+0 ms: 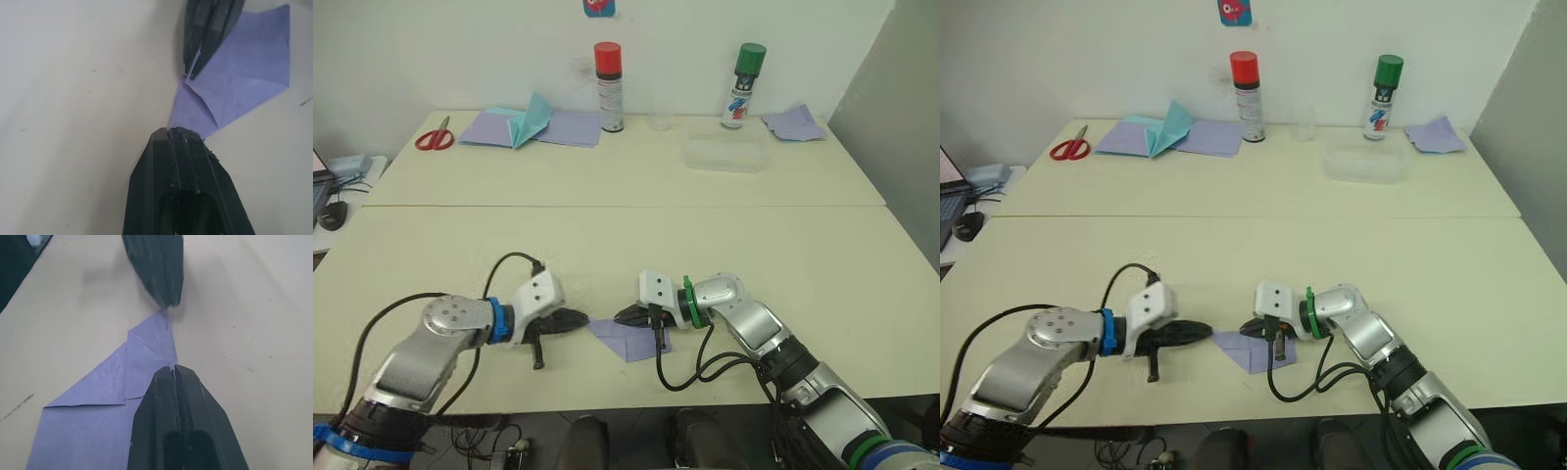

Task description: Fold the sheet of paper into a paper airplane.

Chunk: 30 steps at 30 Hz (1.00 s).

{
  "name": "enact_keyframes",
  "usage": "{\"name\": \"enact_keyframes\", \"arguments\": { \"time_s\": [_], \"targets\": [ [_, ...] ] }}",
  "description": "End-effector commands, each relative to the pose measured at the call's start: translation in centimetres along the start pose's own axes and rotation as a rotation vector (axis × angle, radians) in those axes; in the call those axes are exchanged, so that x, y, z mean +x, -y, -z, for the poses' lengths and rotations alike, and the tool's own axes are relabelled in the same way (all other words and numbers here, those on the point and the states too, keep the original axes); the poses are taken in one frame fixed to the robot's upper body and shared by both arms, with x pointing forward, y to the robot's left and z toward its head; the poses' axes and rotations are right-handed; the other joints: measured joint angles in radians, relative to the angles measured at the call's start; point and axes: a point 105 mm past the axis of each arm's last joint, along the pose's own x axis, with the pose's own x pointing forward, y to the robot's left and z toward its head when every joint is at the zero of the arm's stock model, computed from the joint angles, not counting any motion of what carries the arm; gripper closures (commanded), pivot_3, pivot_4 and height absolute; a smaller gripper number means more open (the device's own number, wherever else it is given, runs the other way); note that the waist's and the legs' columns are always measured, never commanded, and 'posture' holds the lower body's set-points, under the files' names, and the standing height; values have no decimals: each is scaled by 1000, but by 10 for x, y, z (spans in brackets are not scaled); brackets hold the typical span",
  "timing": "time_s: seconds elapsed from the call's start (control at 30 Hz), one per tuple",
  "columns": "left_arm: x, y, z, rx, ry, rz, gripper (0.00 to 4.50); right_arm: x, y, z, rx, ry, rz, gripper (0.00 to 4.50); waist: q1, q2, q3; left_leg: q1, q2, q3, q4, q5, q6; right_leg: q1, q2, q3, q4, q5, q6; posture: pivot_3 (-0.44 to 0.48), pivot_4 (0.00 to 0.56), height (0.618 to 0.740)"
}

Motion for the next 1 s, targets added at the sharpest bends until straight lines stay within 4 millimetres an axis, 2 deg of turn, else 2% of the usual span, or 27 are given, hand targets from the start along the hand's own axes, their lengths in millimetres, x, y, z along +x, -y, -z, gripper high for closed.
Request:
{"name": "enact_keyframes", "arguments": {
  "time_s": [0.03, 0.3, 0.67, 0.8, 0.97, 1.0],
  "targets": [
    [2, 11, -12, 29, 45, 50, 4500, 3, -1, 11, 23, -31, 9, 4472, -1, 0, 0, 0, 0, 0, 0, 0, 0, 0, 0, 0, 0, 0, 0, 0, 150, 740],
    [26, 21, -11, 32, 76, 59, 4500, 5, 1, 9, 26, -24, 16, 4472, -2, 0, 0, 0, 1, 0, 0, 0, 0, -1, 1, 1, 0, 0, 0, 0, 150, 740],
    [38, 23, 6, 6, 9, 62, 4500, 5, 1, 9, 31, -25, 17, 4472, -2, 0, 0, 0, 0, 0, 0, 0, 0, -1, 1, 1, 1, 0, 0, 0, 150, 740],
    [43, 19, 23, -60, -28, 40, 4500, 5, 1, 8, 35, -24, 18, 4472, -1, 0, -1, 0, 0, 0, 0, 0, 0, -1, 1, 1, 1, 0, 0, 0, 150, 740],
    [39, 30, 38, -87, -84, 98, 4500, 3, 3, 4, 39, -4, 31, 4472, -2, 0, -1, 1, 0, 1, 0, 0, 0, -1, 1, 1, 1, 1, 1, 0, 150, 740],
    [39, 29, 41, -90, -99, 96, 4500, 0, 5, 2, 38, 4, 39, 4301, -2, 0, -1, 1, 0, 1, 0, 0, 0, -1, 1, 1, 1, 1, 1, 0, 150, 740]
  ]
}}
